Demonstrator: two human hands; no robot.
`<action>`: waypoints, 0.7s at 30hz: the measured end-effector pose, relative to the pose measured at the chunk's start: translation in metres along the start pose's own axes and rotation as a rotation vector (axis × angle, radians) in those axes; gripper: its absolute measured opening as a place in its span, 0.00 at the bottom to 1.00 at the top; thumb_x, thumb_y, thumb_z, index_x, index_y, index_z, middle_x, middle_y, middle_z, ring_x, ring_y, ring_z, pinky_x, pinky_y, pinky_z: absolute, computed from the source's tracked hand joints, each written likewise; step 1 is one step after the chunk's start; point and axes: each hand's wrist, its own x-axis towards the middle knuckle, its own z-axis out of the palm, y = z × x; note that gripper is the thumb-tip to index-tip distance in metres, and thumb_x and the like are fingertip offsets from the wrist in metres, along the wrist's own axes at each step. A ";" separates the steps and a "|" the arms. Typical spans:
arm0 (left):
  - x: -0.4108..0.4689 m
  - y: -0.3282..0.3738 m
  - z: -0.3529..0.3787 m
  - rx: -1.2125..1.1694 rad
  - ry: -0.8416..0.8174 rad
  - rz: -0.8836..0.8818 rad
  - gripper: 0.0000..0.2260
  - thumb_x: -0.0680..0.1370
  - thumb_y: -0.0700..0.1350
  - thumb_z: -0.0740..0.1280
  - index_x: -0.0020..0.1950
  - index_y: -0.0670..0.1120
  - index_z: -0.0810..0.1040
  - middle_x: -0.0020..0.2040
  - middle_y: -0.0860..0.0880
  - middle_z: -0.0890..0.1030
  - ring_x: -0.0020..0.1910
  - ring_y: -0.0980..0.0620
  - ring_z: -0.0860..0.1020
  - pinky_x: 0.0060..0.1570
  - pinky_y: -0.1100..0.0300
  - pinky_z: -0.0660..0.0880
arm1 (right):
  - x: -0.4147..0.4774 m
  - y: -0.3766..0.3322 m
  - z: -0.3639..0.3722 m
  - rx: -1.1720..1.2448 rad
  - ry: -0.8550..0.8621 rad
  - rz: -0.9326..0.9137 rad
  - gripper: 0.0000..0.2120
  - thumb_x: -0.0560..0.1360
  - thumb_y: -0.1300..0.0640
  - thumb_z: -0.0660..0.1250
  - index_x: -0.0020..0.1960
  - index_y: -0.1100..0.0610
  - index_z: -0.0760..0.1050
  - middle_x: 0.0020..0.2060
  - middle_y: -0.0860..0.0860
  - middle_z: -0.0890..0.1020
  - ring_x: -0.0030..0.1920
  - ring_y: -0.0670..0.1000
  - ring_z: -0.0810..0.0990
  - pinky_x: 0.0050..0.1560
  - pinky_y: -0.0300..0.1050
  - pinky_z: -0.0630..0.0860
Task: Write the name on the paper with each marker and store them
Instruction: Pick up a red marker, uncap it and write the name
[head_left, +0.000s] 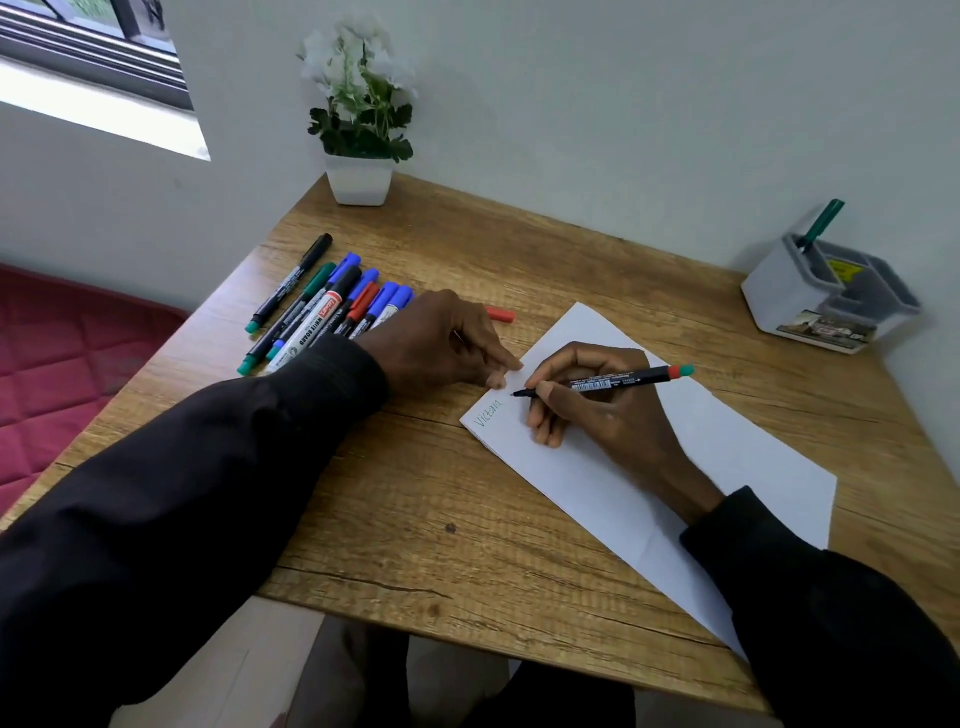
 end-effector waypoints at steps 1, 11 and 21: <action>0.000 -0.001 0.000 0.009 -0.004 0.006 0.13 0.71 0.41 0.75 0.55 0.45 0.85 0.50 0.49 0.83 0.49 0.56 0.79 0.45 0.73 0.75 | 0.000 0.000 0.001 -0.013 0.007 0.004 0.06 0.79 0.67 0.68 0.48 0.71 0.79 0.34 0.63 0.84 0.29 0.60 0.83 0.30 0.46 0.79; 0.001 -0.002 -0.001 -0.011 -0.033 0.008 0.11 0.71 0.41 0.75 0.52 0.51 0.84 0.50 0.50 0.82 0.49 0.57 0.78 0.47 0.66 0.78 | 0.006 -0.001 0.007 -0.152 0.025 0.001 0.05 0.78 0.71 0.70 0.43 0.67 0.79 0.32 0.59 0.85 0.26 0.58 0.83 0.27 0.46 0.77; 0.006 -0.008 -0.001 -0.033 -0.038 -0.018 0.12 0.71 0.42 0.75 0.53 0.49 0.85 0.49 0.54 0.81 0.48 0.59 0.78 0.46 0.68 0.78 | 0.004 0.002 0.008 -0.169 0.068 -0.026 0.05 0.77 0.70 0.73 0.42 0.66 0.82 0.32 0.57 0.84 0.26 0.55 0.83 0.26 0.42 0.77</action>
